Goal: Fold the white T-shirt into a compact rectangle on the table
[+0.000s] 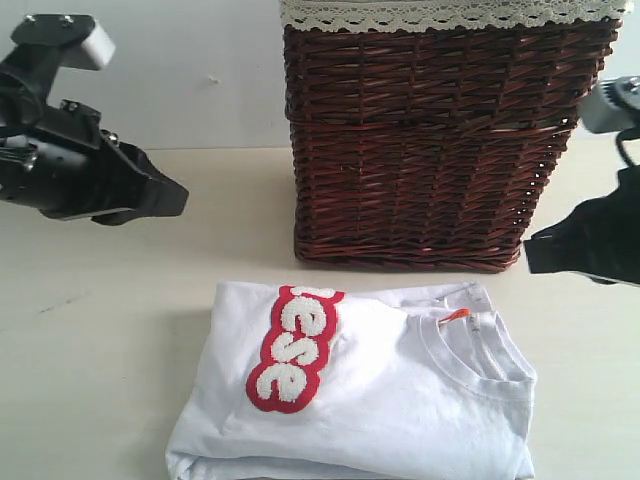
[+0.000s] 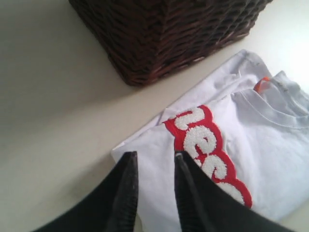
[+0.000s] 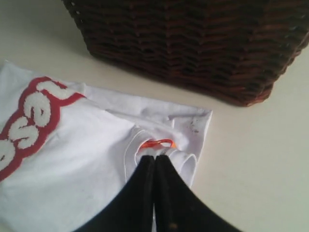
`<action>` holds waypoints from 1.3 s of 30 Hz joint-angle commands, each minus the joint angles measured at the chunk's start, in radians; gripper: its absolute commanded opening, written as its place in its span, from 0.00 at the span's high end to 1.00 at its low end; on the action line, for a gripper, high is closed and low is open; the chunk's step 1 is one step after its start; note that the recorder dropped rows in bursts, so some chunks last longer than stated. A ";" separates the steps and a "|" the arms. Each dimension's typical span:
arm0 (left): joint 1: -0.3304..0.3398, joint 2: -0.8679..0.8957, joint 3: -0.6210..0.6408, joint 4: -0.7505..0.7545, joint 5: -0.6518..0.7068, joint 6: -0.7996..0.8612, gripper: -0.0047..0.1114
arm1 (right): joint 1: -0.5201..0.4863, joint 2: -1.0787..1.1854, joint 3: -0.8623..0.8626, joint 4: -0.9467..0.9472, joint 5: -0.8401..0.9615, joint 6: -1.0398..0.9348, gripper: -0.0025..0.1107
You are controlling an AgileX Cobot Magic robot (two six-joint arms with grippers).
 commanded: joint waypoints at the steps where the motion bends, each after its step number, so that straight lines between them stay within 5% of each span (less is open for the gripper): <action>1: 0.002 -0.135 0.105 -0.004 -0.123 0.005 0.72 | 0.001 -0.165 0.044 -0.062 -0.008 0.000 0.98; 18: 0.002 -0.588 0.448 -0.038 -0.357 -0.003 0.72 | 0.001 -0.489 0.131 -0.236 0.035 -0.010 0.98; 39: 0.002 -0.770 0.536 -0.038 -0.160 -0.024 0.72 | 0.001 -0.529 0.131 -0.248 0.154 0.000 0.98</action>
